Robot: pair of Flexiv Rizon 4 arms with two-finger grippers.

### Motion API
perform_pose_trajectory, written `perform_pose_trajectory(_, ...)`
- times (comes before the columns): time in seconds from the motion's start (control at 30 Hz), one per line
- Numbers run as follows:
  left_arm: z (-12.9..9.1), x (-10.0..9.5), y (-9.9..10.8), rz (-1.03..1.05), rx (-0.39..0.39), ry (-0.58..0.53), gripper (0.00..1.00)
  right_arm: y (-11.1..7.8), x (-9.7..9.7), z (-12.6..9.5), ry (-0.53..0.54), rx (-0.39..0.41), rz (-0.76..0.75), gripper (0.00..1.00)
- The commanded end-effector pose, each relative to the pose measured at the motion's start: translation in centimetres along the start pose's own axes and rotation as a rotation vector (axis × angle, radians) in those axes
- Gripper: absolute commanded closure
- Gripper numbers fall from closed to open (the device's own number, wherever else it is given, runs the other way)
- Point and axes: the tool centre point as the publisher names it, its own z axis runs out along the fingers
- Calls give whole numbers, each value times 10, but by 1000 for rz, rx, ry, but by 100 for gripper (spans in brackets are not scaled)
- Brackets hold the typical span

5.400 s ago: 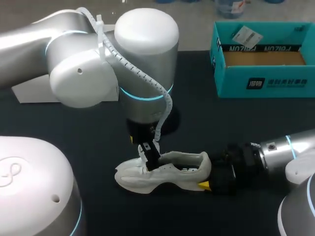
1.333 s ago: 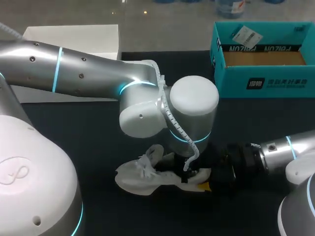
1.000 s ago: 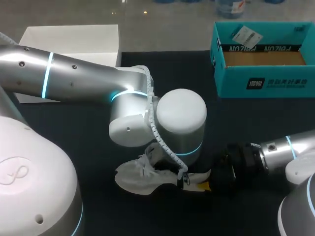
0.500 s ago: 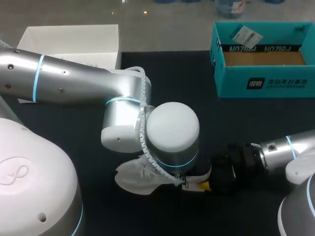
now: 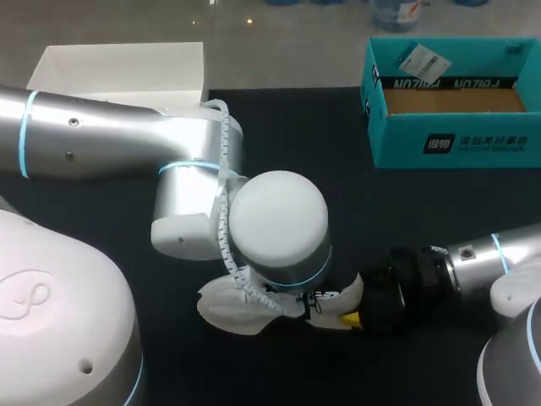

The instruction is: Take the shoe out of the shoebox, open the shoe tongue, remove and reinsert the insole, then place the shoe into the shoebox

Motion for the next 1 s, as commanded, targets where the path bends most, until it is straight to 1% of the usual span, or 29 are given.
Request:
perform_pose_trajectory(0.03,-28,-10,15,-10,26,-3,100,-2,1,1,-2,4,1,100)
perform_pose_trajectory(0.1,-32,-12,16,-10,32,-6,100,-2,1,1,-2,4,1,100)
perform_pose_trajectory(0.23,-31,-12,16,-10,28,3,100,-2,1,1,-2,4,1,100)
perform_pose_trajectory(0.67,-4,7,0,18,-31,97,100,-2,1,1,-2,4,1,100)
perform_pose_trajectory(1.0,14,24,1,42,-75,152,100,-2,1,1,-2,4,1,100)
